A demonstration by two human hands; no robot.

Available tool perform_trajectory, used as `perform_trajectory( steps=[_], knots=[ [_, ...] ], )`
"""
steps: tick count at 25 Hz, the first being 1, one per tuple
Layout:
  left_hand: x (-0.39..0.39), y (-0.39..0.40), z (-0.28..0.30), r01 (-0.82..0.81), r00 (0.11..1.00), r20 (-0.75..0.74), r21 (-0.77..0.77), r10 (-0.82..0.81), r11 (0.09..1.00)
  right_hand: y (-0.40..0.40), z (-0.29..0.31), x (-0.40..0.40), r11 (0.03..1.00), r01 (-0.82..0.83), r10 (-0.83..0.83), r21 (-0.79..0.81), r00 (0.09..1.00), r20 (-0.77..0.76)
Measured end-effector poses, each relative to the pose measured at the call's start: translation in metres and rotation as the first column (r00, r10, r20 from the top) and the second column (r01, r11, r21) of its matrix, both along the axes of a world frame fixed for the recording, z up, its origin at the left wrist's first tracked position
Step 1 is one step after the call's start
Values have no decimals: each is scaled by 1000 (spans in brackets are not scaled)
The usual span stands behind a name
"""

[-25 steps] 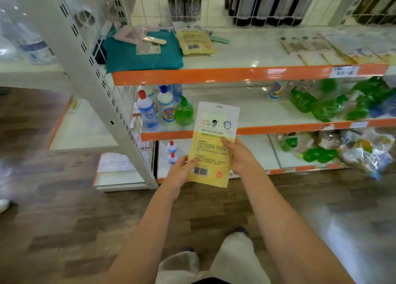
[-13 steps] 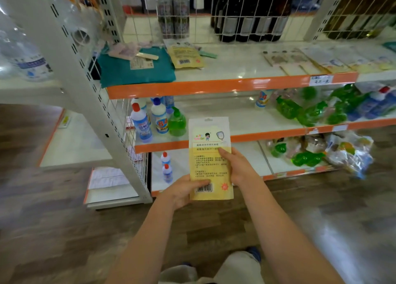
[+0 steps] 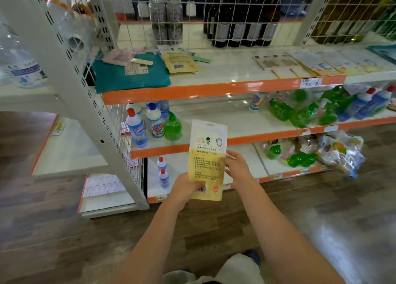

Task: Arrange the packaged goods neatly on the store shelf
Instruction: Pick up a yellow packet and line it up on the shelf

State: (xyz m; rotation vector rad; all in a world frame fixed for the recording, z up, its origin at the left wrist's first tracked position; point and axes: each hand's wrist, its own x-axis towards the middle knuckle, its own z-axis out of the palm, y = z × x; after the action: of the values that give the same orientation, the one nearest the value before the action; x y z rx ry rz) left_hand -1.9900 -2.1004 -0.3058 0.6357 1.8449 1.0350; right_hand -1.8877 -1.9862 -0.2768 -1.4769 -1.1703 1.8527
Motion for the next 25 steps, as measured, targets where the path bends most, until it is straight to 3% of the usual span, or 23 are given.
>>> perform_trajectory(
  steps=[2, 4, 8, 12, 14, 16, 18, 25],
  knots=[
    [1, 4, 2, 80, 963, -253, -75, -96, 994, -2, 1, -4, 999, -31, 29, 32, 999, 33],
    [2, 12, 3, 127, 898, -402, -159, -181, 979, -6, 1, -11, 998, -67, 66, 20, 997, 45],
    [10, 23, 16, 164, 772, -523, -387, -362, 907, -13, -1, -25, 991, -57, 46, -122, 995, -88],
    [21, 19, 15, 219, 639, -624, -413, -449, 884, -15, -14, -29, 990, -51, 41, -130, 996, -77],
    [22, 16, 10, 299, 622, -650, -319, -437, 899, -11, -22, -25, 991, 24, -30, -131, 998, -48],
    [25, 13, 11, 362, 716, -591, -139, -371, 922, -5, -26, -16, 990, 76, -79, -120, 997, -17],
    [27, 12, 11, 326, 836, -455, -40, -308, 944, 3, -25, -6, 987, 102, -106, -127, 994, -25],
    [18, 42, -4, 144, 914, -383, 1, -133, 990, 42, -19, 43, 972, 142, -168, -185, 976, -137]
  ],
)
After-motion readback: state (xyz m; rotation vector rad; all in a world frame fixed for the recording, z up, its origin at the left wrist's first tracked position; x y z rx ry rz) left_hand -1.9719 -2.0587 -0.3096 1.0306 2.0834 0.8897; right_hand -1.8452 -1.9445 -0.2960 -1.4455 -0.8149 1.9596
